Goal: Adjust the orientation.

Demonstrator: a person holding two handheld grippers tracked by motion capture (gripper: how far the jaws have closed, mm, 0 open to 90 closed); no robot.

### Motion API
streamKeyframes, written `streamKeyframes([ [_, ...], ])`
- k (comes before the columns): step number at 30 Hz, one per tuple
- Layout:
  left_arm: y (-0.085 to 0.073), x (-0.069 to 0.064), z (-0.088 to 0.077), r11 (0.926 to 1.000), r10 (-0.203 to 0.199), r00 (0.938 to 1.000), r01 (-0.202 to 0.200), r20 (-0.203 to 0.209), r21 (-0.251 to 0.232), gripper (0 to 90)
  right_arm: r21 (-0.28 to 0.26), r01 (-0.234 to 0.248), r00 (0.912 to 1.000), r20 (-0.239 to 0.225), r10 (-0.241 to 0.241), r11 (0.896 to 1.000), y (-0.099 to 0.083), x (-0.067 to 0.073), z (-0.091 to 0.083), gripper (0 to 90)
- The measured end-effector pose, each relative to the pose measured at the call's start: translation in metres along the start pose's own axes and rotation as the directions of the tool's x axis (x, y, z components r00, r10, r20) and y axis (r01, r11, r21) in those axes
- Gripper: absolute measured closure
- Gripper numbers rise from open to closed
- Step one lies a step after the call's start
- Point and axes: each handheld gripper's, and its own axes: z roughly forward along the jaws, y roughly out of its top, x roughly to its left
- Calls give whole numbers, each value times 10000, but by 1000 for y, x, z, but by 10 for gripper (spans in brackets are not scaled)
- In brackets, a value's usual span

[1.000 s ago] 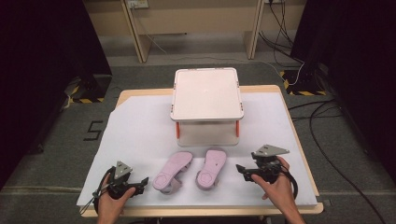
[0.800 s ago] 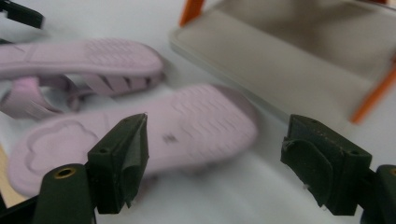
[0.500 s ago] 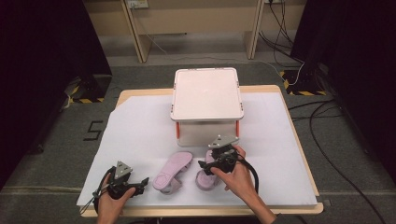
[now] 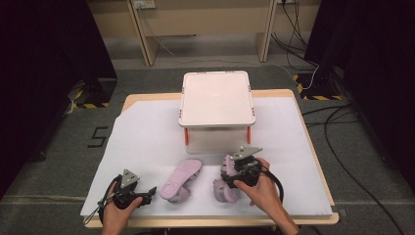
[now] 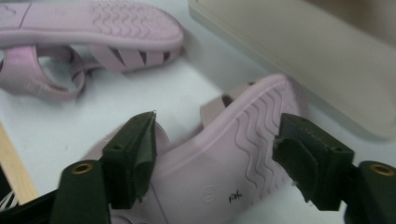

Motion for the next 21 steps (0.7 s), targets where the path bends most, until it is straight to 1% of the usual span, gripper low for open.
streamKeyframes([
  [1, 0, 0, 0, 10000, 15, 10000, -15, 16, -14, 151, 102, -96, 9999, -50, 97, 9999, -7, -5, -6, 339],
  [2, 0, 0, 0, 10000, 15, 10000, -15, 16, -14, 150, 102, -96, 9999, -50, 97, 9999, -7, -5, -6, 339],
  [3, 0, -1, 0, 10000, 10, 10000, -10, 18, -30, 150, 108, -154, 9999, -37, 155, 9998, -11, -8, -8, 360],
  [4, 0, -1, 0, 10000, -12, 10000, 12, 31, -42, 151, 342, -186, 9998, -67, 188, 9992, -19, -14, -10, 416],
  [5, 0, 0, 0, 10000, 8, 10000, -8, 29, -12, 151, 300, -63, 10000, -15, 64, 9995, -24, -17, -12, 434],
  [6, 0, 0, 0, 10000, -2, 10000, 2, 39, -21, 151, 354, -236, 9997, -106, 240, 9991, -28, -19, -14, 437],
  [7, 0, 0, 0, 10000, -1, 10000, 2, 48, -19, 151, 354, -256, 9996, -124, 261, 9990, -30, -21, -16, 443],
  [11, 1, -1, -1, 10000, -15, 10000, 16, 54, -55, 152, 686, -142, 9999, 77, 137, 9975, -38, -28, -24, 484],
  [15, 0, 0, -1, 10000, -24, 10000, 25, 67, -48, 152, 755, -525, 9985, 202, 511, 9958, -51, -42, -29, 473],
  [16, 0, 0, -1, 10000, -26, 10000, 27, 78, -44, 153, 757, -684, 9976, 118, 678, 9948, -54, -45, -30, 469],
  [17, 0, 0, -1, 10000, -28, 10000, 29, 81, -58, 153, 717, -870, 9961, -63, 877, 9936, -57, -49, -32, 460],
  [18, 0, 0, -1, 10000, -24, 10000, 24, 73, -60, 153, 806, -1083, 9935, -262, 1108, 9908, -58, -52, -35, 453],
  [21, 0, 0, -1, 10000, -39, 10000, 39, 83, -59, 153, 1041, -1307, 9874, -758, 1389, 9859, -63, -61, -45, 417],
])
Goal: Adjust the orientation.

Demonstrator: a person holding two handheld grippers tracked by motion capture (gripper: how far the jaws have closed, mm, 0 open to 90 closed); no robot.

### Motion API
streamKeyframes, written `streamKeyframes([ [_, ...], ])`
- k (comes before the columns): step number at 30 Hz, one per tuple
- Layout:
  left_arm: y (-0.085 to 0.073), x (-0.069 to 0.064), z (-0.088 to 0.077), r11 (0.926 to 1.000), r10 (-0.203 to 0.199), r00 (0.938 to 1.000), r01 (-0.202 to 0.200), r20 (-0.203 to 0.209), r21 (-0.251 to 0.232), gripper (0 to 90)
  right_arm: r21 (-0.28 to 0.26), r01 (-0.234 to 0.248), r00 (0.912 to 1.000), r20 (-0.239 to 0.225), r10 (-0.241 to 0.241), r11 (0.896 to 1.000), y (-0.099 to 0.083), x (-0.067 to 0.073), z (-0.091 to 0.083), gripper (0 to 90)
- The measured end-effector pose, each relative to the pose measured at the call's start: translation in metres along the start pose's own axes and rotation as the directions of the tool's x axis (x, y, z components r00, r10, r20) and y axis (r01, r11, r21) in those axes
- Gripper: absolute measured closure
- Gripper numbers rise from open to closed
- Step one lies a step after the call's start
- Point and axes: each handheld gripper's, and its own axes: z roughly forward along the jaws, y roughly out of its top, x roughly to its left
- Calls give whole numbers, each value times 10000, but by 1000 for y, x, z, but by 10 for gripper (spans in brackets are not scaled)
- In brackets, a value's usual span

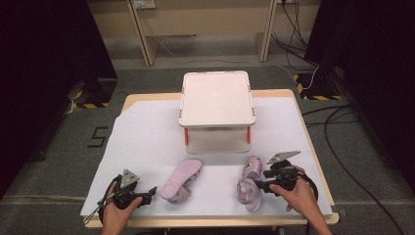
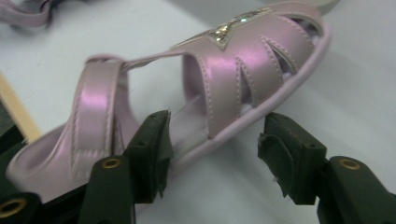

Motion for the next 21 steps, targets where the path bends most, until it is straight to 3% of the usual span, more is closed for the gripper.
streamKeyframes([
  [2, 0, 0, 0, 10000, -1, 10000, 1, 3, 9, 153, -117, -159, 9996, -247, 156, 9998, -3, -3, -7, 396],
  [4, 0, 0, 0, 10000, 16, 10000, -16, 17, 23, 153, 126, -207, 9998, 67, 207, 9997, -5, -5, -14, 317],
  [6, 0, -1, 0, 10000, 34, 10000, -34, 19, 25, 153, 397, 31, 9990, 435, -49, 9992, -7, -7, -21, 361],
  [8, 0, -1, 0, 10000, 26, 10000, -26, 8, 25, 154, -62, -156, 9945, 1038, 161, 9999, -10, -12, -27, 353],
  [13, 0, -1, 0, 10000, 25, 10000, -25, -1, 24, 154, -502, -215, 9939, 1074, 268, 9985, -13, -13, -34, 357],
  [16, 0, 0, 0, 10000, -4, 10000, 4, -6, 6, 154, -1025, -64, 9913, 1298, 198, 9947, -11, -6, -42, 357],
  [21, 0, -1, 0, 10000, 3, 10000, -3, -22, -20, 154, -1547, 525, 9898, 1391, -309, 9866, -12, 13, -45, 355],
])
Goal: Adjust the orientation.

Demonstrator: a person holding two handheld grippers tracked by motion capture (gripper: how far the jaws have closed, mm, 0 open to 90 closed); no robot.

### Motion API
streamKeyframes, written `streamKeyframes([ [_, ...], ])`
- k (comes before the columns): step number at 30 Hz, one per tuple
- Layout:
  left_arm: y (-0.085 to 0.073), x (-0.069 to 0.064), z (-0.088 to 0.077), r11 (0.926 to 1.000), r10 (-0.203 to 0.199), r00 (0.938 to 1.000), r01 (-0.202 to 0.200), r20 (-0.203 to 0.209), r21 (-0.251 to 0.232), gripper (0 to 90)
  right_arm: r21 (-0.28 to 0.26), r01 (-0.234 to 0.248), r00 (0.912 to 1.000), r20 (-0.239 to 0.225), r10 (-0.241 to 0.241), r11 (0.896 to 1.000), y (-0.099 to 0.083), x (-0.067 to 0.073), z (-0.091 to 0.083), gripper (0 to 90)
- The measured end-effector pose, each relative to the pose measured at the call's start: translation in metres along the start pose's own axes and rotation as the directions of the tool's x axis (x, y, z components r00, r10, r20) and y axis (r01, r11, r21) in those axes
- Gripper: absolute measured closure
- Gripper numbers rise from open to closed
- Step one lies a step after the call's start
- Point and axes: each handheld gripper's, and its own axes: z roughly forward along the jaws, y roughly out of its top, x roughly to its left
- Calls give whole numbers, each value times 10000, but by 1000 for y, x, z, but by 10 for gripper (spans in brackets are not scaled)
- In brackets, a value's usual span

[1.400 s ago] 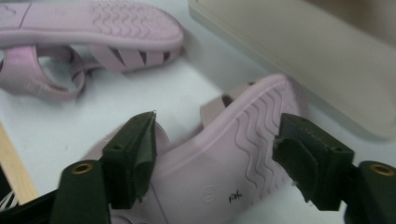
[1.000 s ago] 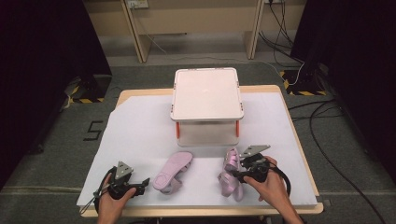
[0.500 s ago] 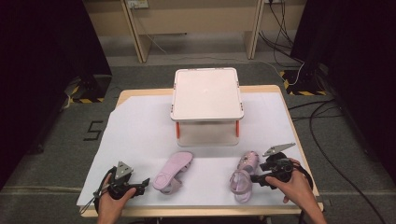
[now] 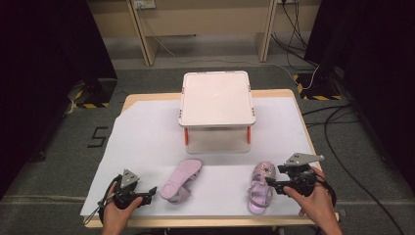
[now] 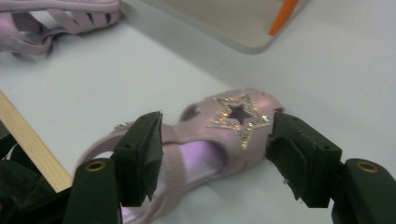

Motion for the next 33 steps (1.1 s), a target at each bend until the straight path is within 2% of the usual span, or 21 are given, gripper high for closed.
streamKeyframes([
  [4, 0, 1, 1, 10000, -24, 10000, 24, -25, 11, 155, -168, 379, 9993, 4, -379, 9991, -11, 17, 2, 351],
  [7, 1, 0, 1, 10000, -7, 10000, 7, -20, -2, 155, -59, 632, 9966, 538, -628, 9980, -18, 23, 6, 355],
  [9, 2, -1, 1, 10000, 8, 10000, -8, -12, -6, 155, -39, 655, 9954, 710, -651, 9978, -20, 22, 9, 363],
  [13, 2, 0, 2, 10000, -56, 10000, 56, -27, 2, 155, 68, 697, 9954, 655, -700, 9975, -22, 22, 18, 373],
  [17, 1, 2, 2, 10000, -88, 9999, 88, -50, -7, 155, 132, 780, 9937, 791, -788, 9969, -22, 23, 22, 391],
  [21, 2, 0, 1, 10000, -47, 10000, 47, -43, -43, 156, 118, 973, 9906, 957, -980, 9952, -23, 24, 25, 450],
  [24, 1, 0, 0, 10000, -51, 10000, 51, -41, -21, 156, 475, 1186, 9866, 1066, -1231, 9918, -24, 23, 27, 490],
  [28, 0, 2, 0, 9999, -130, 9999, 130, -63, -42, 156, 478, 962, 9899, 999, -1006, 9942, -25, 18, 29, 507],
  [33, 1, 1, 1, 9999, -106, 9999, 106, -49, -13, 156, 418, 912, 9907, 972, -949, 9950, -26, 17, 29, 509],
])
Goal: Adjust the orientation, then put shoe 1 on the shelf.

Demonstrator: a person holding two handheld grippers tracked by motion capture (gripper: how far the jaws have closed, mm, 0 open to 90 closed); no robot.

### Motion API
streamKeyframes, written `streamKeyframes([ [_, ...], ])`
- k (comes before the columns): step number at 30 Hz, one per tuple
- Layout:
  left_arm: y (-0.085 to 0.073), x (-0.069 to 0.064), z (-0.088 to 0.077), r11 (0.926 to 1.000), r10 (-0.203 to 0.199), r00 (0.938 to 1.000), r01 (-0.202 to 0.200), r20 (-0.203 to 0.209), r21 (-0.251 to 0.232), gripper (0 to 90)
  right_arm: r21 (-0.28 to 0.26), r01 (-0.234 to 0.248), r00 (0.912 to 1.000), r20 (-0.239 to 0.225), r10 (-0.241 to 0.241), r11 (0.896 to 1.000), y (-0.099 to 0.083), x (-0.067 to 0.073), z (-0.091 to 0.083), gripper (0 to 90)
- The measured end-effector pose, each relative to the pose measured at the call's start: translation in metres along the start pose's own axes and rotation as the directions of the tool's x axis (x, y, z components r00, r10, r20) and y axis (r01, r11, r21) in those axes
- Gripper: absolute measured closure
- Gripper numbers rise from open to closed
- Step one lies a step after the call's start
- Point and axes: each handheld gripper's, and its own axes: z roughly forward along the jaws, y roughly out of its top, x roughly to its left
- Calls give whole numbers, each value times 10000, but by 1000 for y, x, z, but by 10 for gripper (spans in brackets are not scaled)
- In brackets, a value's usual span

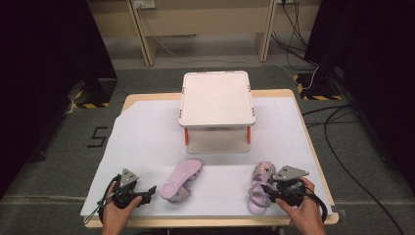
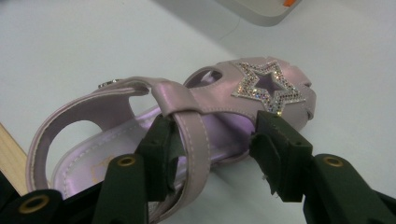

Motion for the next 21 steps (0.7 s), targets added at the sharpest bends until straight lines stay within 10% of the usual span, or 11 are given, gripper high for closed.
streamKeyframes([
  [7, 1, -1, 1, 10000, 34, 10000, -33, 56, -16, 156, -96, 32, 9999, -130, -33, 9999, 0, 0, -1, 594],
  [12, 1, -1, 0, 10000, 54, 10000, -54, 24, -48, 156, -145, 658, 9978, -32, -659, 9977, 3, 0, -4, 773],
  [21, 0, 0, -2, 10000, -18, 10000, 18, -14, -61, 156, -449, 1878, 9822, 130, -1874, 9812, 18, -2, -4, 829],
])
